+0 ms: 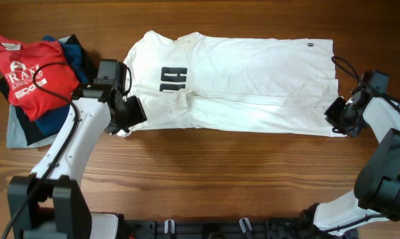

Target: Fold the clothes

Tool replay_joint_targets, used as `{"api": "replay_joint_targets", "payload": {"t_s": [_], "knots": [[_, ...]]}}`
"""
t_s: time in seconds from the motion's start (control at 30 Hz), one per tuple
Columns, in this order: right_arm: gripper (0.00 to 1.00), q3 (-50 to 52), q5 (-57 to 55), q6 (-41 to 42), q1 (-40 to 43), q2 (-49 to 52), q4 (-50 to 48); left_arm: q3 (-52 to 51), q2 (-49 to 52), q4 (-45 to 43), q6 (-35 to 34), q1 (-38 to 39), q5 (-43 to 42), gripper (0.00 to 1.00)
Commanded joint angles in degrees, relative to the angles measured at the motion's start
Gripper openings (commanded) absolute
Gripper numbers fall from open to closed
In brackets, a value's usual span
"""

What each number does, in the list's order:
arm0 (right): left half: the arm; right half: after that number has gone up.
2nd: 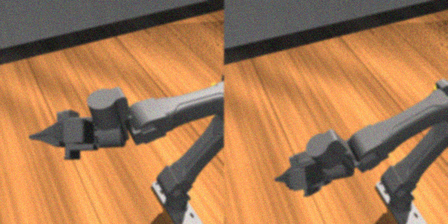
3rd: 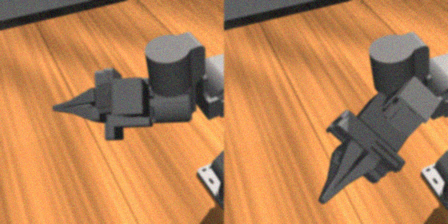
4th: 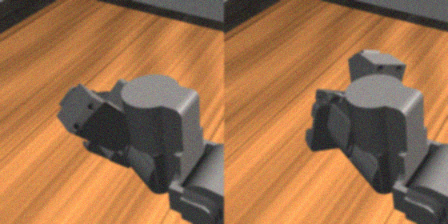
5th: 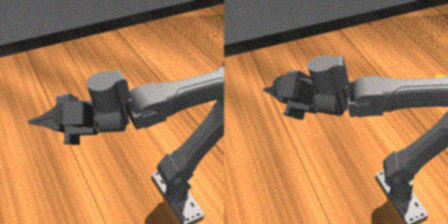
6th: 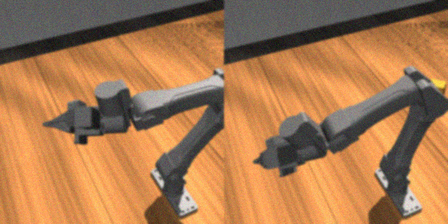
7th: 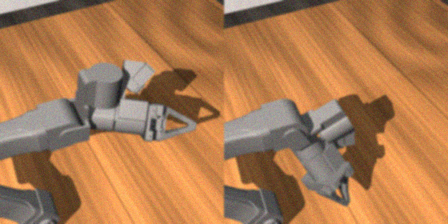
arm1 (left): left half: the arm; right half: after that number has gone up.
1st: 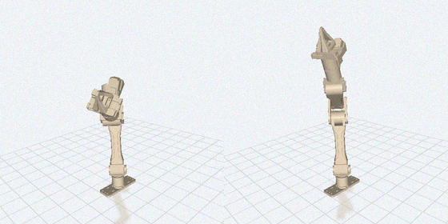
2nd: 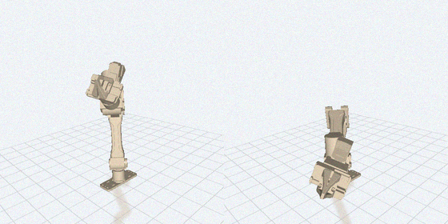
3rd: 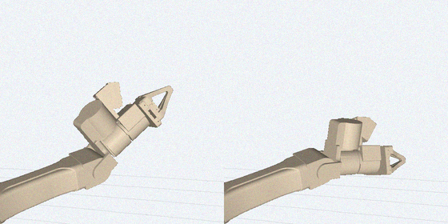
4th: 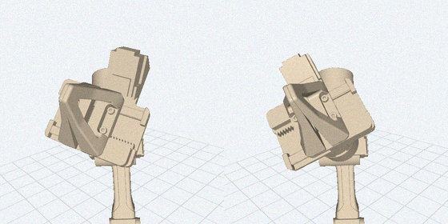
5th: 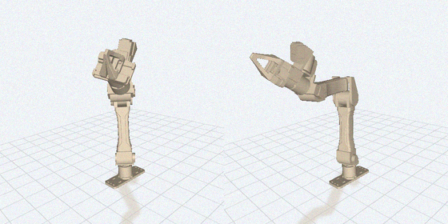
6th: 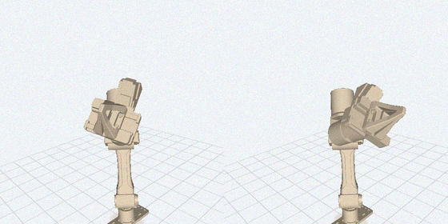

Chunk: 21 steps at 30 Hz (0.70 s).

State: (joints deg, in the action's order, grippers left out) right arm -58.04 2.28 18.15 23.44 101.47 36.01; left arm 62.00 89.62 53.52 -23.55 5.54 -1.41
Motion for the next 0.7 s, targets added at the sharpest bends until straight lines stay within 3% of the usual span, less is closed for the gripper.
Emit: {"api": "replay_joint_targets", "payload": {"t_s": [0.0,0.2,0.33,0.53,0.67], "knots": [[0.26,0.4,-0.9,0.3,-0.2,0.3,-0.3,-0.7,-0.6,2.8,-2.9,-0.3,1.6,0.61],[0.26,0.4,-0.8,0.3,-0.2,0.3,-0.3,-7.1,-0.6,2.6,-12.8,-0.3,6.1,0.61],[0.26,0.4,-0.7,0.3,-0.2,0.3,-0.4,-10.9,-0.6,-3.2,-12.8,-0.3,9.6,0.56],[0.26,0.4,-0.7,0.3,-0.2,0.3,-0.3,-13.9,-0.6,-12.8,-9.5,-0.3,10.5,0.56],[0.26,0.4,-0.7,0.3,-0.2,0.3,-0.3,-15.6,-0.6,-14.1,-9.5,-0.3,10.5,0.52]]}}
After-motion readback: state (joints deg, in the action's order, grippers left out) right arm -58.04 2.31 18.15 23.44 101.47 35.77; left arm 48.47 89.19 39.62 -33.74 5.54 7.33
